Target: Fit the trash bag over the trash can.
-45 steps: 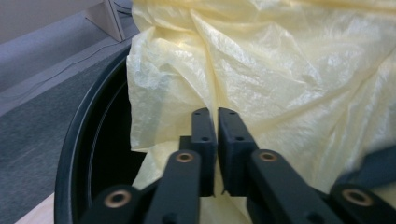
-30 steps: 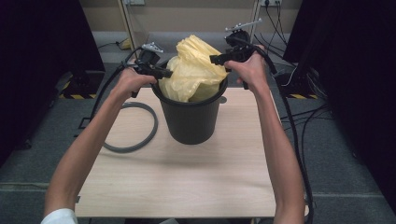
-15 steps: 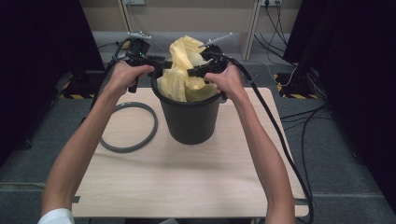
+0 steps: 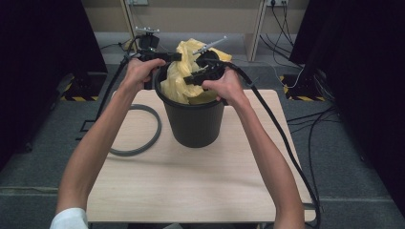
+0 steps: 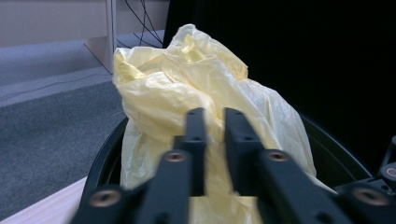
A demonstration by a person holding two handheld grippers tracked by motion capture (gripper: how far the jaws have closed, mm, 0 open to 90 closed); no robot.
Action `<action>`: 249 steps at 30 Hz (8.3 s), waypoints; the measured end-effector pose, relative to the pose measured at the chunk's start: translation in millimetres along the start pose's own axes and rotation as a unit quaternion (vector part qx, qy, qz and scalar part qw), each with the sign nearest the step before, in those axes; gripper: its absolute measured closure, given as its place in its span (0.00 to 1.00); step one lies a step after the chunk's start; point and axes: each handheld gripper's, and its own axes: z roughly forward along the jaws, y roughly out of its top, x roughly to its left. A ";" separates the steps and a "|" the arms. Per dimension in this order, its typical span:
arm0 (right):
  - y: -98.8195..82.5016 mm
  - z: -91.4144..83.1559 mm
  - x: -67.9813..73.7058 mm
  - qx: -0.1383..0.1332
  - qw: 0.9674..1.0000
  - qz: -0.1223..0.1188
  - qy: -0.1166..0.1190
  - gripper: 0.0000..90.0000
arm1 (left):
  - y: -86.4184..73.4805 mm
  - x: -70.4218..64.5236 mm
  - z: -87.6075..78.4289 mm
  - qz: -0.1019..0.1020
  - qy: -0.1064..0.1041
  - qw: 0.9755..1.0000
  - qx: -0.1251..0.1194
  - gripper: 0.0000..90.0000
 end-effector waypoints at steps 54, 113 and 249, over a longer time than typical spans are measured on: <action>30.6 0.1 -45.1 -0.023 0.995 0.074 -0.062 0.89 | -41.3 10.0 -61.4 0.075 -0.002 0.997 -0.001 0.99; -111.4 -125.8 -7.6 -0.111 0.986 0.061 -0.111 0.43 | -84.5 -4.3 -124.4 0.120 0.032 0.992 -0.014 0.45; -112.9 -74.0 10.7 -0.038 0.996 0.052 -0.067 0.39 | -138.9 21.8 -59.2 0.103 0.056 0.992 -0.046 0.98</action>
